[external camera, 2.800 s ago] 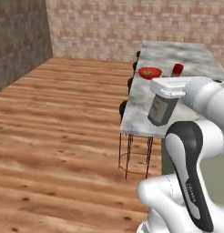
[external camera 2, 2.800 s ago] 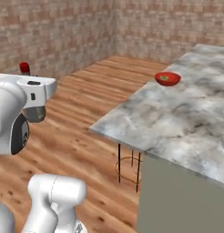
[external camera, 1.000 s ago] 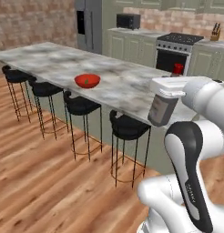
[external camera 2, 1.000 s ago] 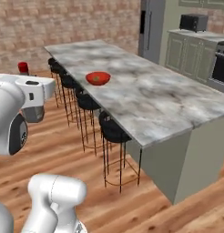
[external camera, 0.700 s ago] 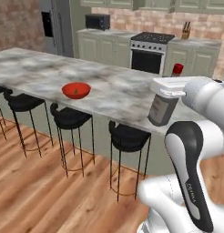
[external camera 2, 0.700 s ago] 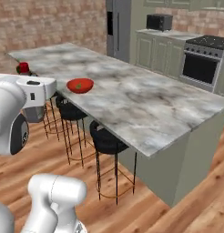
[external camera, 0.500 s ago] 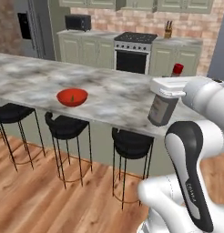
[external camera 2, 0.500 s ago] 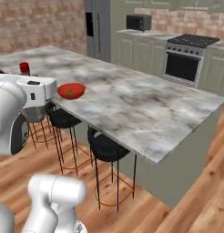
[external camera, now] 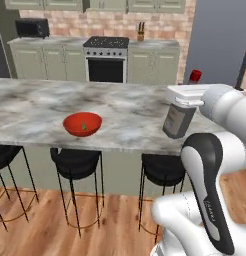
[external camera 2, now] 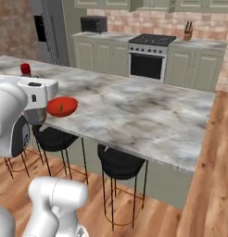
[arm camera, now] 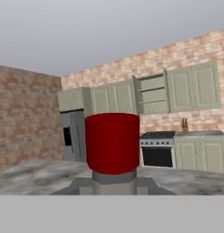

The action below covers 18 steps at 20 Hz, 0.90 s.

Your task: There is a bowl on the dining counter. Grab a lemon wedge from the fridge and place it in the bowl. Then get the liquor bottle and glass cup from the cabinet and place them next to the bowl.

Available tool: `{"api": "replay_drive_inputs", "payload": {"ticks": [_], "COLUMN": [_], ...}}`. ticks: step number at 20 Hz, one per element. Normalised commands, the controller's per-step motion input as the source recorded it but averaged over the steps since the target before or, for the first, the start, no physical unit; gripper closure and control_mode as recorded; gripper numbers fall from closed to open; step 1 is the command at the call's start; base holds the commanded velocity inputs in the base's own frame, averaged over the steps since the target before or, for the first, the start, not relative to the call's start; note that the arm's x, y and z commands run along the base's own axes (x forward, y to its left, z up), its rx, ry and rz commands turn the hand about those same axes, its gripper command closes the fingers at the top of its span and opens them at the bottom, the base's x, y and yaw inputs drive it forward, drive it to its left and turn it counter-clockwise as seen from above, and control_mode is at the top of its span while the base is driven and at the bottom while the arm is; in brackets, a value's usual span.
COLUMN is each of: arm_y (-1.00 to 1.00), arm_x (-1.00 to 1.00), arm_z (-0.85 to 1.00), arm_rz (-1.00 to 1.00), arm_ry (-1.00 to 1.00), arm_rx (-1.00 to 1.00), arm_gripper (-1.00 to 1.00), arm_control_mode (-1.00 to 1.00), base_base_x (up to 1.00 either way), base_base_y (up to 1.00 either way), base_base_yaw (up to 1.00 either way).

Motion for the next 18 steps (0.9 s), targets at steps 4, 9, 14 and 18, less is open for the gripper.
{"api": "replay_drive_inputs", "payload": {"ticks": [4,9,14,18], "arm_y": [0.0,0.0,0.0,0.0], "arm_x": [0.0,0.0,0.0,0.0], "arm_z": [0.0,0.0,0.0,0.0], "arm_rz": [0.0,0.0,0.0,0.0], "arm_ry": [0.0,0.0,0.0,0.0], "arm_rx": [0.0,0.0,0.0,0.0], "arm_gripper": [1.0,1.0,1.0,1.0], "arm_control_mode": [1.0,1.0,1.0,1.0], "base_base_x": [0.56,0.75,0.93,0.84], "base_base_y": [1.0,0.71,0.47,0.23], "base_base_yaw": [-0.5,-0.43,-0.34,-0.18]}}
